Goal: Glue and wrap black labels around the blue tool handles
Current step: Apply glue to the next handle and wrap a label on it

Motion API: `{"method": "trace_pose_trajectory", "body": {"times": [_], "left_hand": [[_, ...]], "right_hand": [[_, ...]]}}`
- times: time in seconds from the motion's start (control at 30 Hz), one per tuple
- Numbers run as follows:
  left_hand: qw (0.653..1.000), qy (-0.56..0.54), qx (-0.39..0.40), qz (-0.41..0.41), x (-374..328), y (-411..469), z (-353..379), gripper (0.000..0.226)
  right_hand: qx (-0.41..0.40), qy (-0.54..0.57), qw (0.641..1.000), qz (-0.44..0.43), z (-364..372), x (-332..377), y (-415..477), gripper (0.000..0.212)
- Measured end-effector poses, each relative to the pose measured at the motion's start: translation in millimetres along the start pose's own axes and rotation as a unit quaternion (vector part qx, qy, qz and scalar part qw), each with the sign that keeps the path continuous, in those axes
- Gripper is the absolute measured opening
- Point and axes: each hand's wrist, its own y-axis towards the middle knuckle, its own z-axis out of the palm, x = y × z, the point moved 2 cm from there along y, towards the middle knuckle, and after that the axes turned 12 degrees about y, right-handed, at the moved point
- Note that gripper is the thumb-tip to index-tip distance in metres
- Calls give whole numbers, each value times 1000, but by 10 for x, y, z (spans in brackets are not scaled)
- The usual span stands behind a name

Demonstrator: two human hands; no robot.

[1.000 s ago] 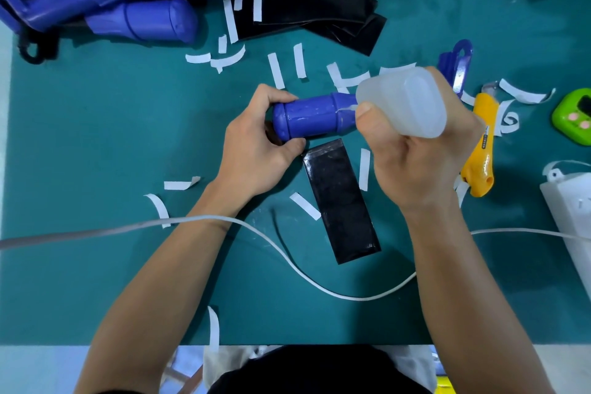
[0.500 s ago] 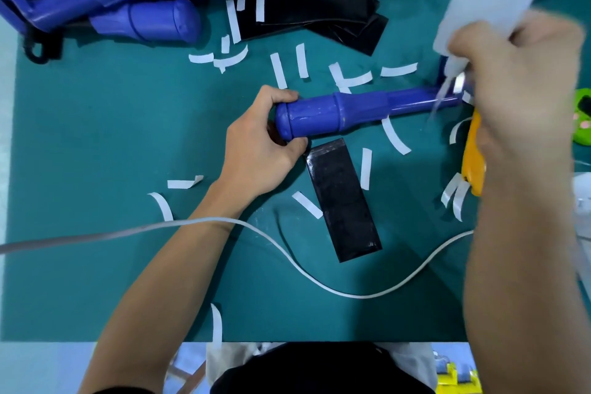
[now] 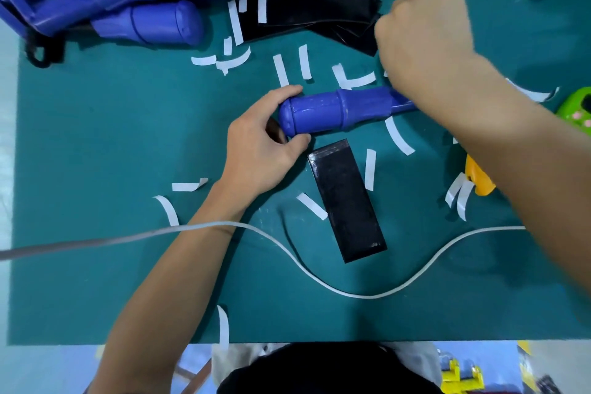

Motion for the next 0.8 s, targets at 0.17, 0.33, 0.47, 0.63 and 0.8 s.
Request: {"method": "trace_pose_trajectory", "body": {"times": [0.17, 0.33, 0.47, 0.63, 0.8], "left_hand": [[1000, -1, 12, 8, -1, 12, -5, 59], [1000, -12, 19, 1, -17, 21, -31, 57], [999, -30, 19, -2, -23, 12, -25, 55], [999, -46, 26, 0, 0, 24, -14, 54], [999, -37, 16, -4, 21, 27, -9, 52]], "right_hand": [[-25, -4, 998, 60, -63, 22, 58, 11], [-30, 31, 999, 18, -293, 174, -165, 15], [-72, 158, 985, 7, -548, 252, -391, 13], [-186, 465, 858, 117, -680, 710, -1066, 25], [2, 485, 859, 167, -268, 1420, -1238, 47]]}}
